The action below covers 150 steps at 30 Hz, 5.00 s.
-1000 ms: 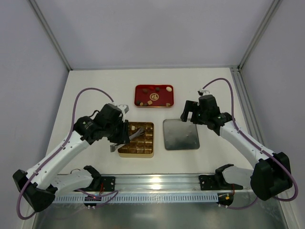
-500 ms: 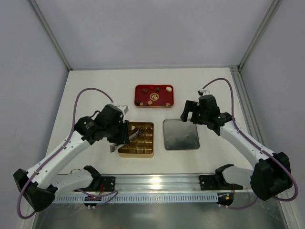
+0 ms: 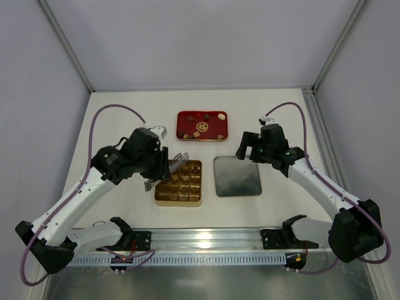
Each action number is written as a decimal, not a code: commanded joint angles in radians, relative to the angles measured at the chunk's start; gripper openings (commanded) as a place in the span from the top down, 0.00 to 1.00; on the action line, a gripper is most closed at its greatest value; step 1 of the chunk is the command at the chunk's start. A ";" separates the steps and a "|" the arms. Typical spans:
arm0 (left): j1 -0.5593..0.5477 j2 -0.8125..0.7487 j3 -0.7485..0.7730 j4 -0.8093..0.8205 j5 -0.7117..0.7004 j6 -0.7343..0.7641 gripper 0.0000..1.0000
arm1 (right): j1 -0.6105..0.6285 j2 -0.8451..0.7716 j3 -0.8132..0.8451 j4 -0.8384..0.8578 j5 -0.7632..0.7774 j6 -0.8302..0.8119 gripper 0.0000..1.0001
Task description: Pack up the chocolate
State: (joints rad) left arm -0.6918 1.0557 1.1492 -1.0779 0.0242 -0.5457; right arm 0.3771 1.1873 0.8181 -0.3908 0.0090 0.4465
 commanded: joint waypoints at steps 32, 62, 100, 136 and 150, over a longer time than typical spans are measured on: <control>0.641 1.015 0.566 0.315 -0.147 0.167 0.55 | -0.004 -0.107 0.003 -0.039 -0.119 -0.057 0.00; 0.647 0.818 0.598 0.256 -0.129 0.185 0.04 | -0.138 -0.069 -0.086 -0.080 -0.032 -0.012 0.00; 0.129 0.095 -0.042 0.484 0.309 -0.003 0.05 | -0.018 0.394 -0.030 -0.111 0.218 0.136 0.91; 0.023 0.716 0.185 0.765 0.391 -0.112 0.11 | -0.211 -0.018 0.073 -0.306 -0.033 -0.019 0.96; 0.020 0.868 0.205 0.914 0.500 -0.168 0.12 | -0.308 -0.069 0.088 -0.312 -0.187 -0.028 0.96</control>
State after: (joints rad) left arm -0.6666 1.9255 1.3277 -0.2684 0.4595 -0.6846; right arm 0.0868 1.1545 0.8551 -0.7071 -0.1066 0.4248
